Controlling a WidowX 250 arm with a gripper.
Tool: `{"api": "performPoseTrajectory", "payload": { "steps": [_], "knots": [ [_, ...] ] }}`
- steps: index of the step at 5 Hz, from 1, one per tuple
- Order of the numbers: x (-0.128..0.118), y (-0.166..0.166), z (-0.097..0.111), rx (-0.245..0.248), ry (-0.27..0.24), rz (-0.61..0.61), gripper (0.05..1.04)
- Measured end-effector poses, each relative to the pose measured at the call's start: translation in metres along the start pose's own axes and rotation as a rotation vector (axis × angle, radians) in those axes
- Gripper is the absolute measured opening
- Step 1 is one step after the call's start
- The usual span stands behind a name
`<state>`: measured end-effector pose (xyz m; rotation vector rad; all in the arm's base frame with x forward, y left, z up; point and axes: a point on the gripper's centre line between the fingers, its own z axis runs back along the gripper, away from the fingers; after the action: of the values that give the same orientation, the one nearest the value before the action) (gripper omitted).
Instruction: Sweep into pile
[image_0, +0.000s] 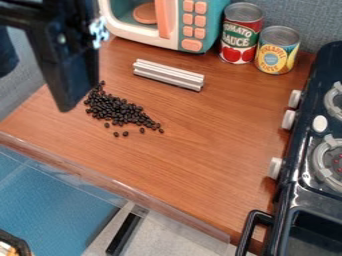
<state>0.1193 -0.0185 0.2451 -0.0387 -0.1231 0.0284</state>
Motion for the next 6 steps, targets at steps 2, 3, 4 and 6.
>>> {"api": "performPoseTrajectory", "payload": {
  "steps": [2,3,4,6],
  "knots": [
    [0.014,-0.015,-0.014,-0.006,0.005,0.037,1.001],
    [0.028,-0.026,-0.029,0.001,-0.015,0.074,1.001],
    [0.043,-0.033,-0.045,0.02,-0.032,0.112,1.001],
    [0.098,-0.05,-0.085,0.057,-0.081,0.271,1.001]
  ]
}}
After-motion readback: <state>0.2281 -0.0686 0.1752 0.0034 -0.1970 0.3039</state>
